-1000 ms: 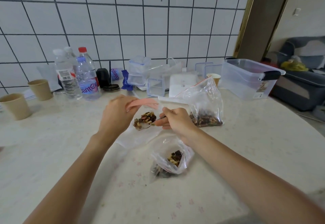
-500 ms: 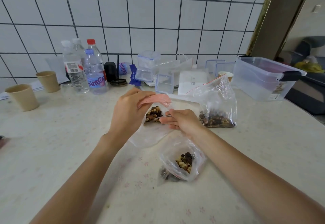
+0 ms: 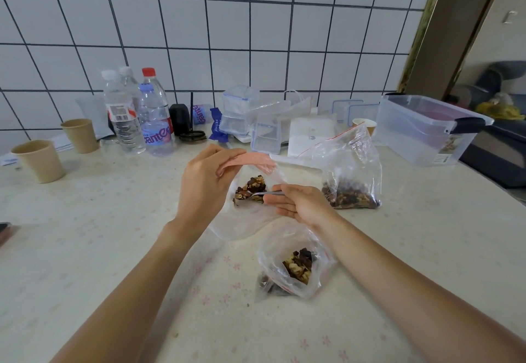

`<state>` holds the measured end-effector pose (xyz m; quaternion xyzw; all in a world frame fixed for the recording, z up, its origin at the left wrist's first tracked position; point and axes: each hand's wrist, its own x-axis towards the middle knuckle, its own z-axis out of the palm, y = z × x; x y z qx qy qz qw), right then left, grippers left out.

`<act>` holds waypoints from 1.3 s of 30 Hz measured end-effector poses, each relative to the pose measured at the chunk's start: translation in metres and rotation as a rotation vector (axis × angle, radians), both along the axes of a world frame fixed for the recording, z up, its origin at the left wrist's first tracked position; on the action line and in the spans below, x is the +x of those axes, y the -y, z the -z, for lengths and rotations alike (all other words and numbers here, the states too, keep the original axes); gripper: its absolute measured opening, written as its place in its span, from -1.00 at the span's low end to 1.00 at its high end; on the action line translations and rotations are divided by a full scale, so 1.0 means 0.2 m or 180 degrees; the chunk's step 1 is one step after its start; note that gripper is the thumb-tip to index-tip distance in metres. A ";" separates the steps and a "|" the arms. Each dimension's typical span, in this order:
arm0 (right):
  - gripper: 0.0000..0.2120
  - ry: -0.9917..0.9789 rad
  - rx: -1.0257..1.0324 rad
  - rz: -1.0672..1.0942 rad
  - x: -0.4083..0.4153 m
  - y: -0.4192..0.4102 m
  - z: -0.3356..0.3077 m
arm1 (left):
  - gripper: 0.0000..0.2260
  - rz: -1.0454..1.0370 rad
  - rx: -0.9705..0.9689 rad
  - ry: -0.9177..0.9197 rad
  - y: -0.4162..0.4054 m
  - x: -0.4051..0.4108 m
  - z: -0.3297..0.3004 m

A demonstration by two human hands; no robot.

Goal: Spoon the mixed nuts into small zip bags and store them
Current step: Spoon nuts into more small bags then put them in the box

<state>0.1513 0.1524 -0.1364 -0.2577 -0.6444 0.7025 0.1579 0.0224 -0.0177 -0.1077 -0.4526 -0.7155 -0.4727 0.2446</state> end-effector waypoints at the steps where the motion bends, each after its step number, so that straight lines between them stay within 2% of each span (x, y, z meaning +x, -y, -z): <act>1: -0.75 -0.0017 -0.0054 0.0027 0.01 0.00 0.00 | -0.75 -0.0013 -0.0003 0.0010 0.00 0.00 0.00; 8: -0.74 -0.0090 -0.0100 0.0172 0.10 -0.01 -0.03 | -0.73 -0.0165 -0.0043 0.0032 0.01 0.00 -0.02; 17: -0.69 -0.0352 0.0141 0.0202 0.29 0.00 -0.21 | -0.54 -0.0306 -0.0483 0.0119 0.04 0.03 -0.06; 20: -0.67 -0.0435 0.0254 0.0191 0.40 0.01 -0.29 | -0.58 -0.0327 -0.0448 0.0070 0.07 0.07 -0.09; 25: -0.66 -0.0569 0.0335 0.0116 0.61 0.01 -0.36 | -0.75 -0.0202 -0.0327 -0.0107 0.13 0.23 -0.12; 27: -0.66 -0.0589 0.0322 0.0107 0.68 0.01 -0.37 | -0.80 -0.0067 -0.0501 0.0090 0.16 0.31 -0.11; 29: -0.64 -0.0600 0.0308 0.0098 0.75 0.02 -0.36 | -0.80 0.0206 -0.0797 0.0734 0.20 0.39 -0.09; 31: -0.64 -0.0625 0.0276 0.0074 0.81 0.03 -0.35 | -0.70 0.0417 -0.1062 0.1328 0.23 0.47 -0.05; 35: -0.65 -0.0533 0.0293 -0.0002 0.88 0.07 -0.30 | -0.60 0.0459 -0.1504 0.1738 0.28 0.59 0.03; 39: -0.66 -0.0365 0.0553 -0.0070 0.90 0.11 -0.24 | -0.74 0.0430 -0.1459 0.1914 0.28 0.66 0.05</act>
